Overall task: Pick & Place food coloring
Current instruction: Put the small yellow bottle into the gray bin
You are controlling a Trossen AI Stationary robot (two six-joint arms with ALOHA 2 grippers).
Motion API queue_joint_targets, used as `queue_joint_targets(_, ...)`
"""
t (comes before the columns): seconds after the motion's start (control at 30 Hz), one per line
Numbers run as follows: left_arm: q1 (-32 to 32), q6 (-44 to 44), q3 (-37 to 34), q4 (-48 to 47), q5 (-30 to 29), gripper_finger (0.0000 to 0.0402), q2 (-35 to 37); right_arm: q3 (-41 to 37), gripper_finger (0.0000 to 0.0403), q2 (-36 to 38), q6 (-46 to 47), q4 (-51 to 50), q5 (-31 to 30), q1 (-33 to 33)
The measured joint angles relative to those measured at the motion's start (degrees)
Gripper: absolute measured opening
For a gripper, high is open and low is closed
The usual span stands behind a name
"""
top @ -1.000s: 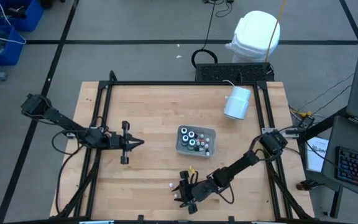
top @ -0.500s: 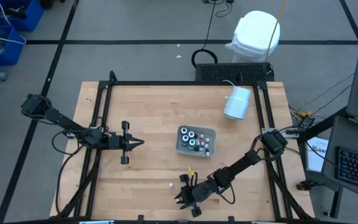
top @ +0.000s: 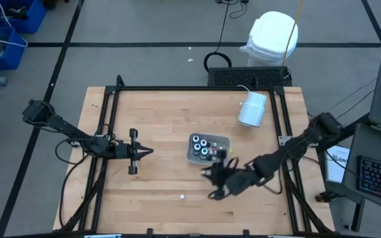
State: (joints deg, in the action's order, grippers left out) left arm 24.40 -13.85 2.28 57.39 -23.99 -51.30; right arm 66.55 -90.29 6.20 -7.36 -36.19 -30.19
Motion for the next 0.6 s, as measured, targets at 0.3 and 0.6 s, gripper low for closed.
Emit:
queue_joint_targets(0.3, 0.0, -1.3, 0.0, -0.1, 0.0, 0.0024, 0.0, -21.3, 0.0055, 11.8, 7.7, 11.4, -2.4, 8.4)
queue_joint_targets(0.6, 0.0, -1.0, 0.0, -0.1, 0.0, 0.0024, 0.0, -29.5, 0.0056, 11.0, 14.0, 17.1, 0.6, 15.6)
